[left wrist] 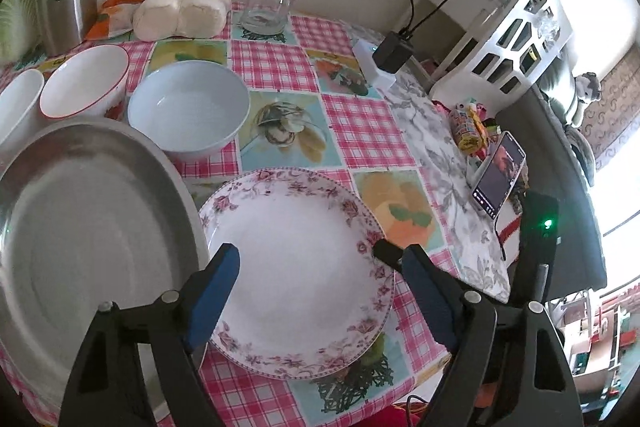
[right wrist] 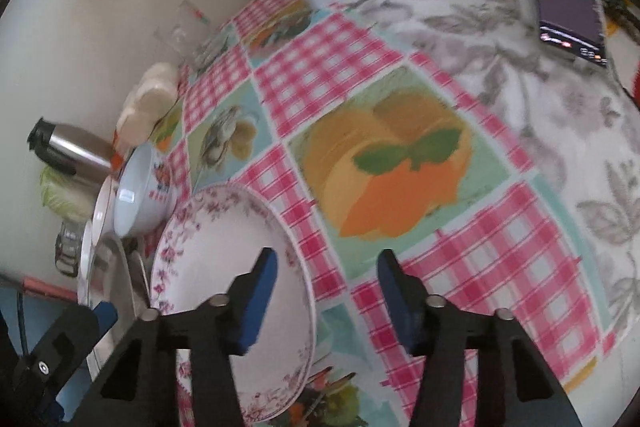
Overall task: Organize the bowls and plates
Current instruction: 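Move both tools to the rim of the pink floral-rimmed plate, then close both tools on the floral plate rim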
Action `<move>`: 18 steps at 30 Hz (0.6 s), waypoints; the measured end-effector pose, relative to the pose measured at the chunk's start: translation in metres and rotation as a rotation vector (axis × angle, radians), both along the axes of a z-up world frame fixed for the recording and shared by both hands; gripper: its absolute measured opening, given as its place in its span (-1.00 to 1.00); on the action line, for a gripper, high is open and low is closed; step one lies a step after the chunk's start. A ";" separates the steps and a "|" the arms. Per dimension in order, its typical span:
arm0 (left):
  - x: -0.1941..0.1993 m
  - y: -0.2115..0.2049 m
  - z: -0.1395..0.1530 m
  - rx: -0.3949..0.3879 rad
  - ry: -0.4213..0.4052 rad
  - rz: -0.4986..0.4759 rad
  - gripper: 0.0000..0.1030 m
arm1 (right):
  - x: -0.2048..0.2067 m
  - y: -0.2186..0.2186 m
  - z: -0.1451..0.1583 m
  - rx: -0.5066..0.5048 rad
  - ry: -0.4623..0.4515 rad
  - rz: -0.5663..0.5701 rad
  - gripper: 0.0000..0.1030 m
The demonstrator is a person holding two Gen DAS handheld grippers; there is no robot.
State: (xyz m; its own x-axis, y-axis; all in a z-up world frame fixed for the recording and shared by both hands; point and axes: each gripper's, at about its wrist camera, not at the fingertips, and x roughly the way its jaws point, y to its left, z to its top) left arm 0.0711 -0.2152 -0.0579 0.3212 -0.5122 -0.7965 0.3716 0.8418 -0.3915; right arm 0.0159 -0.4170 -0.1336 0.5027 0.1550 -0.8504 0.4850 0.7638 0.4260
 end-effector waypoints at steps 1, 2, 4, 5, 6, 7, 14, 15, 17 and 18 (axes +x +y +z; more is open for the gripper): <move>0.000 0.000 0.000 -0.004 0.000 -0.001 0.63 | 0.002 0.003 -0.001 0.000 0.001 0.014 -0.23; 0.001 0.000 0.001 -0.008 0.000 -0.003 0.63 | 0.004 0.005 -0.001 0.000 0.004 0.024 -0.33; 0.001 -0.001 0.000 -0.011 0.005 -0.008 0.62 | 0.006 0.008 -0.004 0.009 0.009 0.037 -0.58; 0.002 -0.001 -0.001 -0.013 0.011 -0.009 0.62 | 0.007 0.010 -0.006 0.015 0.012 0.042 -0.65; 0.003 -0.001 -0.002 -0.017 0.020 -0.008 0.62 | 0.008 0.010 -0.007 0.016 0.016 0.044 -0.74; 0.004 0.000 -0.003 -0.020 0.026 -0.007 0.61 | 0.009 0.010 -0.008 0.016 0.019 0.045 -0.74; 0.007 -0.001 -0.007 -0.040 0.063 -0.024 0.52 | 0.001 -0.002 -0.002 -0.015 0.013 -0.034 -0.78; 0.008 -0.003 -0.008 -0.043 0.074 -0.027 0.52 | -0.002 -0.006 -0.002 -0.018 0.013 -0.052 -0.78; 0.008 -0.006 -0.009 -0.043 0.089 -0.036 0.52 | -0.004 -0.013 -0.003 -0.023 0.015 -0.079 -0.78; 0.009 -0.008 -0.009 -0.037 0.093 -0.043 0.52 | -0.005 -0.016 -0.002 -0.027 0.015 -0.086 -0.78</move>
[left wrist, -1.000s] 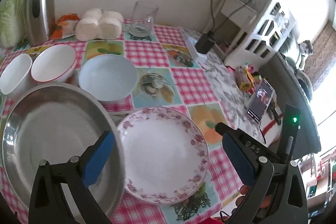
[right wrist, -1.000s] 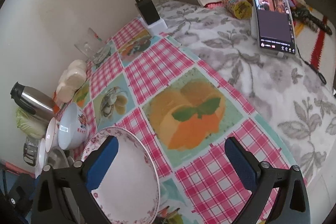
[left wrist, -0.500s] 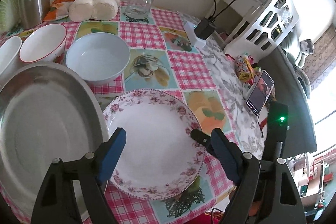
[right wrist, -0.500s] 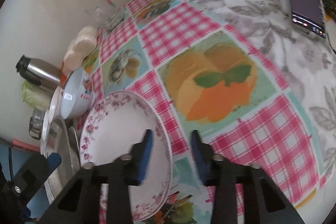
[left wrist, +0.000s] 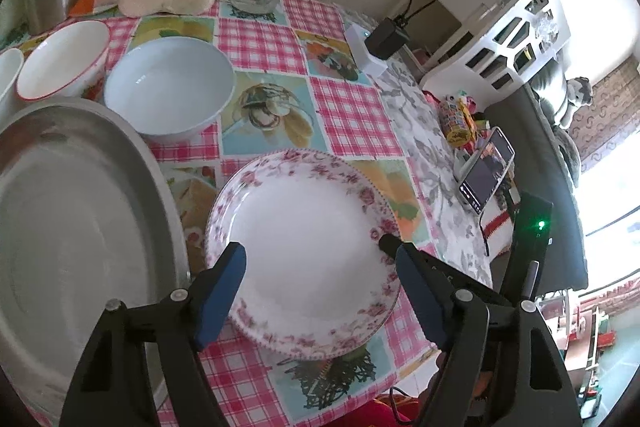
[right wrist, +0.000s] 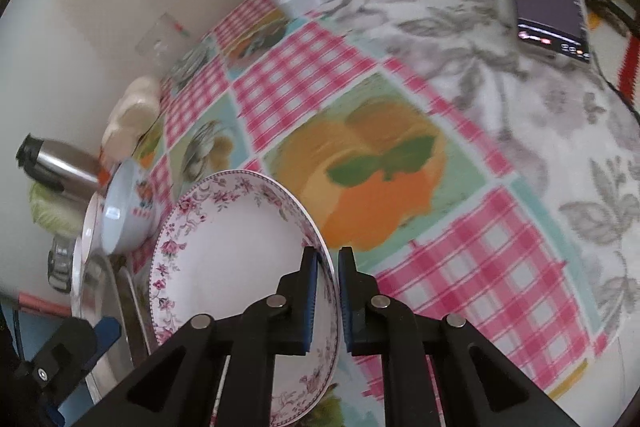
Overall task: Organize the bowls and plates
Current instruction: 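Close both tools on the floral plate rim, then lift the floral plate with both tools and carry it toward the steel plate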
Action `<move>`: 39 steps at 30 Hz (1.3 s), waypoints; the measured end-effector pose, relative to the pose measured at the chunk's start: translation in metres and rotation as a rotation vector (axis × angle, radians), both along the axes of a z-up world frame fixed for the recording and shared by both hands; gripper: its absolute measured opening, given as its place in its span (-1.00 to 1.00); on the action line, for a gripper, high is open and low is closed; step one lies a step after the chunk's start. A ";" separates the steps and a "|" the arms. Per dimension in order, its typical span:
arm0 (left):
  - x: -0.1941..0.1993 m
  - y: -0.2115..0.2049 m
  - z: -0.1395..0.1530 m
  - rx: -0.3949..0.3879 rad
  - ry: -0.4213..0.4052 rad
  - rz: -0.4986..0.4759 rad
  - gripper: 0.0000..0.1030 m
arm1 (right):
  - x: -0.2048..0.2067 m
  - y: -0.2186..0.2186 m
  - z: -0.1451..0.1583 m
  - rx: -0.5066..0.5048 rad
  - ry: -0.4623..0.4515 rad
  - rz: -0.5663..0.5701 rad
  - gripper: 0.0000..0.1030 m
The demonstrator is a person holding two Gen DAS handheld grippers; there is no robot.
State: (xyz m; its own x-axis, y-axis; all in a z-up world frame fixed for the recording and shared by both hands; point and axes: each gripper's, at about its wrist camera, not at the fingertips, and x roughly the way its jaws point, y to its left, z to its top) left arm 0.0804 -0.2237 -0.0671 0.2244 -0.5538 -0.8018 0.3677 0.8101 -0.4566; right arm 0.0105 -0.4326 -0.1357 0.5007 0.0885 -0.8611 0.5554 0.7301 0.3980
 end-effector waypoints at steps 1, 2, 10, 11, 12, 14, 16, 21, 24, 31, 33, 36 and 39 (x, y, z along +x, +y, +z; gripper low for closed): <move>0.000 -0.001 0.000 0.006 0.002 -0.003 0.52 | -0.001 -0.002 0.000 -0.005 0.000 -0.008 -0.78; 0.002 -0.003 -0.001 0.012 0.006 -0.005 0.48 | -0.002 -0.005 0.000 -0.004 -0.001 -0.018 -0.78; 0.019 -0.011 -0.018 0.094 0.046 0.007 0.29 | -0.008 -0.021 -0.002 0.017 -0.011 -0.081 -0.77; 0.021 -0.013 -0.020 0.112 0.045 0.010 0.27 | -0.008 -0.023 -0.002 0.014 -0.010 -0.090 -0.77; 0.023 -0.014 -0.022 0.132 0.042 0.010 0.23 | -0.008 -0.023 -0.002 0.013 -0.010 -0.095 -0.77; 0.025 -0.019 -0.025 0.157 0.035 0.004 0.16 | -0.009 -0.027 -0.003 0.017 -0.012 -0.111 -0.77; 0.027 -0.023 -0.029 0.170 0.042 -0.002 0.13 | -0.010 -0.029 -0.003 0.011 -0.012 -0.118 -0.77; 0.032 -0.035 -0.041 0.207 0.049 -0.008 0.08 | -0.012 -0.036 -0.003 0.027 -0.019 -0.131 -0.75; 0.035 -0.038 -0.046 0.234 0.047 0.004 -0.08 | -0.013 -0.038 -0.005 0.033 -0.022 -0.136 -0.69; 0.043 -0.043 -0.058 0.243 0.062 0.007 -0.15 | -0.013 -0.039 -0.010 0.070 -0.027 -0.135 -0.68; 0.043 -0.044 -0.063 0.240 0.073 0.003 -0.27 | -0.010 -0.038 -0.010 0.063 -0.026 -0.132 -0.68; 0.045 -0.045 -0.068 0.227 0.083 0.005 -0.38 | -0.009 -0.039 -0.012 0.072 -0.034 -0.138 -0.68; 0.045 -0.044 -0.070 0.209 0.083 0.011 -0.41 | -0.011 -0.041 -0.012 0.080 -0.042 -0.142 -0.67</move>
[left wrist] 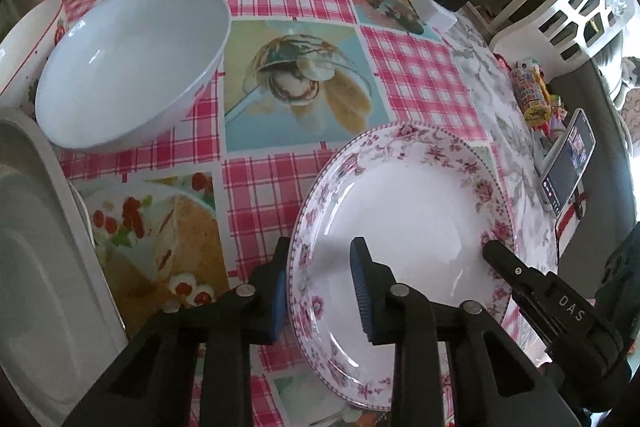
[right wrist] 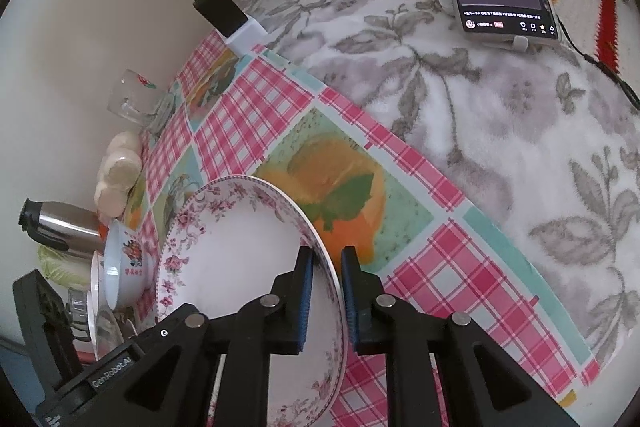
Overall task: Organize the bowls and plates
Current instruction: 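Lift the floral plate with both tools and carry it toward the steel plate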
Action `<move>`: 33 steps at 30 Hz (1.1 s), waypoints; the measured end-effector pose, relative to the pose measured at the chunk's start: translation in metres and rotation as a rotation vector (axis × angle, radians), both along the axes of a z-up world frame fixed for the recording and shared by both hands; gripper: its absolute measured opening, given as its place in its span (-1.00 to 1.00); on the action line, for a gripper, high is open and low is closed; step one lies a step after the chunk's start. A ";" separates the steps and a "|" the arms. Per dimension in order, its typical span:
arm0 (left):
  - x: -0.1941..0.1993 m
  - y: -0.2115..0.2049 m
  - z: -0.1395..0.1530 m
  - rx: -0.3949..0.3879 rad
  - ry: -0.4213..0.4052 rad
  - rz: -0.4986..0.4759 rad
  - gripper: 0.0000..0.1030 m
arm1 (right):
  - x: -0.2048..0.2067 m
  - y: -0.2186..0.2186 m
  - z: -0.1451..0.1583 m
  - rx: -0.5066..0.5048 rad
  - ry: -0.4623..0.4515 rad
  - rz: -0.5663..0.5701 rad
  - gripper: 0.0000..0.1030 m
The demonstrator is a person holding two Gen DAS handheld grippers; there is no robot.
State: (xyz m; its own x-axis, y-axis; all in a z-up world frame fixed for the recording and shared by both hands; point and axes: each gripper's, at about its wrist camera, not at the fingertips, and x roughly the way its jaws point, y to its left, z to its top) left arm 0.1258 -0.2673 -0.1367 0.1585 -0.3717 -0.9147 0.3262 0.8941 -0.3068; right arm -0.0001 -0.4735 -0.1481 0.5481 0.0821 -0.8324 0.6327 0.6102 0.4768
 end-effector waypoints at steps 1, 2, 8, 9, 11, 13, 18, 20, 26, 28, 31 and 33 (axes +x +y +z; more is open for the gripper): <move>0.000 0.001 0.000 -0.005 0.001 0.004 -0.41 | 0.000 0.000 0.000 -0.002 -0.001 0.001 -0.67; 0.000 0.001 0.000 -0.010 0.002 0.007 -0.41 | 0.000 0.000 0.000 -0.007 -0.001 0.004 -0.67; 0.000 0.008 -0.001 -0.040 -0.025 0.002 -0.61 | -0.001 0.000 0.000 -0.011 -0.012 -0.003 -0.67; 0.000 0.009 -0.001 -0.051 -0.027 0.002 -0.63 | -0.002 0.001 0.000 -0.012 -0.014 -0.004 -0.70; -0.001 0.010 -0.001 -0.058 -0.030 -0.008 -0.64 | -0.004 0.002 0.002 -0.026 -0.011 -0.004 -0.70; -0.002 0.009 0.000 -0.063 -0.037 -0.019 -0.66 | -0.006 0.002 0.004 -0.041 -0.010 -0.002 -0.71; -0.004 0.007 0.007 -0.084 -0.060 -0.034 -0.71 | -0.012 -0.001 0.009 -0.053 -0.017 -0.013 -0.75; -0.004 0.006 0.011 -0.090 -0.072 -0.041 -0.71 | -0.014 0.000 0.010 -0.059 -0.015 -0.011 -0.75; -0.005 0.004 0.021 -0.110 -0.086 -0.054 -0.70 | -0.016 -0.002 0.014 -0.056 -0.038 -0.026 -0.75; -0.006 0.004 0.024 -0.122 -0.090 -0.057 -0.70 | -0.017 -0.001 0.018 -0.067 -0.045 -0.028 -0.75; -0.007 0.007 0.030 -0.141 -0.097 -0.060 -0.70 | -0.019 -0.001 0.023 -0.075 -0.067 -0.033 -0.75; -0.007 0.009 0.037 -0.156 -0.107 -0.063 -0.70 | -0.020 0.000 0.027 -0.081 -0.079 -0.037 -0.75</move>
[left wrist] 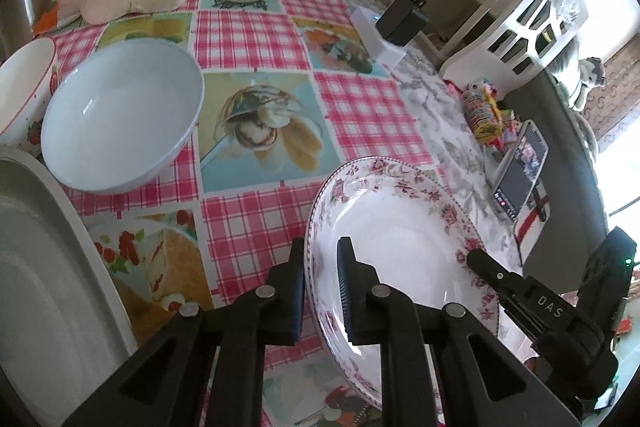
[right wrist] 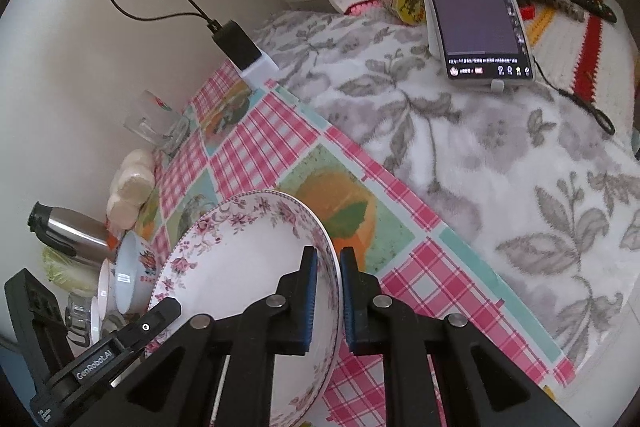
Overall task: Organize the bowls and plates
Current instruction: 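Lift the floral plate with both tools and carry it toward the steel plate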
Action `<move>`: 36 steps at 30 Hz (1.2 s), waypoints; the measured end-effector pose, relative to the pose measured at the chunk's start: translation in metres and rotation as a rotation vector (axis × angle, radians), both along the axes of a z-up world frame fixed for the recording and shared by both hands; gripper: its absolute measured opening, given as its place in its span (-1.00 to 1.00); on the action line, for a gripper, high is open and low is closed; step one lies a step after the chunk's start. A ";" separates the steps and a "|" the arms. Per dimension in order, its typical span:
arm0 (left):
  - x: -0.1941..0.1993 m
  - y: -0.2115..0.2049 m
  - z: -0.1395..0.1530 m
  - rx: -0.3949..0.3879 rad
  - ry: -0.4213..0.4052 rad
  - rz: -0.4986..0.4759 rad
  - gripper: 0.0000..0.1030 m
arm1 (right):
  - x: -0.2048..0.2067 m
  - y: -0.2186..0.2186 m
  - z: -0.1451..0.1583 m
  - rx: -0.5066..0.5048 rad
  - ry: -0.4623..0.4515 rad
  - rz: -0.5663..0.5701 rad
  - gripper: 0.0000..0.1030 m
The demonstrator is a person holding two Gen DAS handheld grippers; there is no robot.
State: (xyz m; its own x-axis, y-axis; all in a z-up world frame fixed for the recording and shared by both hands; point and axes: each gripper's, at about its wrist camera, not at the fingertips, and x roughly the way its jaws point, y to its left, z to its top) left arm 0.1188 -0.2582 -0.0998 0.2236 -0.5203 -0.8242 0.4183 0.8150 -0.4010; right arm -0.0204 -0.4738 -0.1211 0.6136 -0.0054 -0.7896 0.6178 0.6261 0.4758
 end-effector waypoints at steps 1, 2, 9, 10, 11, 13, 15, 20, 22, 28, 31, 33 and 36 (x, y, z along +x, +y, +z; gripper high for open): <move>0.000 0.001 0.002 -0.003 -0.006 -0.002 -0.70 | -0.001 0.001 0.002 -0.003 -0.008 -0.001 -0.75; -0.001 0.003 0.005 -0.009 -0.013 -0.003 -0.70 | -0.001 0.001 0.005 -0.006 -0.019 -0.002 -0.75; -0.001 0.018 0.026 -0.049 -0.048 -0.006 -0.70 | 0.000 0.014 0.025 -0.045 -0.060 0.005 -0.75; -0.001 0.020 0.027 -0.049 -0.054 -0.007 -0.70 | 0.001 0.017 0.027 -0.053 -0.059 0.009 -0.75; -0.002 0.023 0.030 -0.050 -0.061 -0.006 -0.70 | 0.003 0.020 0.029 -0.061 -0.057 0.013 -0.75; -0.001 0.029 0.032 -0.058 -0.062 0.000 -0.70 | 0.003 0.024 0.031 -0.064 -0.060 0.017 -0.75; 0.000 0.038 0.036 -0.076 -0.060 0.009 -0.70 | 0.004 0.030 0.035 -0.069 -0.071 0.021 -0.75; 0.002 0.062 0.045 -0.114 -0.062 0.043 -0.70 | 0.010 0.050 0.049 -0.098 -0.097 0.047 -0.75; 0.004 0.073 0.047 -0.129 -0.061 0.060 -0.70 | 0.013 0.059 0.052 -0.103 -0.105 0.057 -0.75; 0.010 0.112 0.053 -0.174 -0.062 0.119 -0.71 | 0.026 0.092 0.061 -0.114 -0.120 0.112 -0.75; 0.011 0.130 0.055 -0.180 -0.069 0.146 -0.71 | 0.033 0.107 0.064 -0.121 -0.130 0.144 -0.75; 0.011 0.143 0.056 -0.181 -0.073 0.168 -0.70 | 0.038 0.118 0.066 -0.128 -0.135 0.162 -0.75; 0.011 0.161 0.055 -0.183 -0.076 0.196 -0.70 | 0.044 0.136 0.070 -0.143 -0.141 0.196 -0.75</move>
State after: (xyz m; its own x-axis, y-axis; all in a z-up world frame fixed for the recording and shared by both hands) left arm 0.1303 -0.0970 -0.0445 0.3920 -0.5997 -0.6976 0.2940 0.8003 -0.5227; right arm 0.0240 -0.3381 -0.0507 0.7179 0.0190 -0.6959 0.4123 0.7938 0.4470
